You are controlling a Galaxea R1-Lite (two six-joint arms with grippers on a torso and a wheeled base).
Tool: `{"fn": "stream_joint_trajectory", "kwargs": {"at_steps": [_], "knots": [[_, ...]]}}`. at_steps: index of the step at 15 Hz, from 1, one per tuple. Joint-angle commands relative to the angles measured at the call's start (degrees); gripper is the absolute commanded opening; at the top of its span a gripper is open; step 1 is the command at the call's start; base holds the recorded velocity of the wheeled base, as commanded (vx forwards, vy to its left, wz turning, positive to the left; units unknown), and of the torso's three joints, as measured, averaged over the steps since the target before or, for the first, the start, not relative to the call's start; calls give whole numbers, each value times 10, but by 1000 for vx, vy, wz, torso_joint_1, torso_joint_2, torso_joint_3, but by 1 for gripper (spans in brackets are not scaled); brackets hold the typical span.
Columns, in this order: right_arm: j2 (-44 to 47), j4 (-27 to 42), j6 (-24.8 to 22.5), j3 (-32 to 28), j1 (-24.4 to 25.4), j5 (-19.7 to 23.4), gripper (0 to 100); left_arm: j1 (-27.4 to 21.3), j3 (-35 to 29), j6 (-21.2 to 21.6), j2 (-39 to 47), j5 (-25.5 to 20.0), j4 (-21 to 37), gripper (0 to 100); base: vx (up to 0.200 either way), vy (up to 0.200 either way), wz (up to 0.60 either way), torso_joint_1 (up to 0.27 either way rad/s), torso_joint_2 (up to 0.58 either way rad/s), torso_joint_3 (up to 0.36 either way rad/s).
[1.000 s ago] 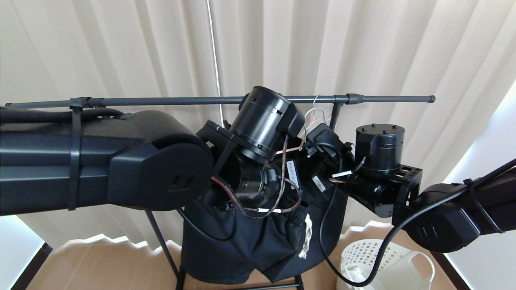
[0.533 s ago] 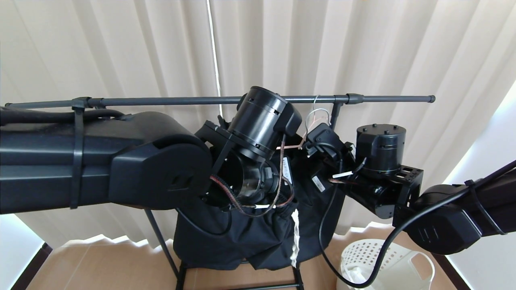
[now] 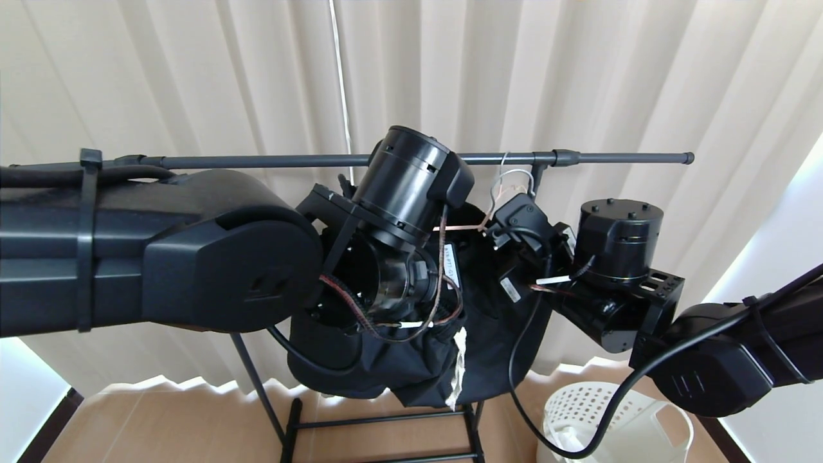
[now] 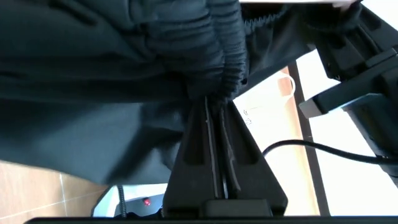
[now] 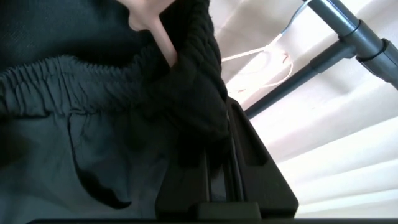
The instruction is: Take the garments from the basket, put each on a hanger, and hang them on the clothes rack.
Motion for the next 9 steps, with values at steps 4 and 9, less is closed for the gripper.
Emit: {"fn": "stream_joint_trajectory", "kwargs": {"at_steps": [4, 9], "knots": [[-15, -30, -17, 27, 5, 1, 0, 2, 6, 1, 18, 0, -18, 100, 0, 0, 0, 0, 0, 0], [-5, -37, -28, 29, 5, 2, 0, -20, 35, 17, -17, 33, -21, 100, 0, 0, 0, 0, 0, 0]]}}
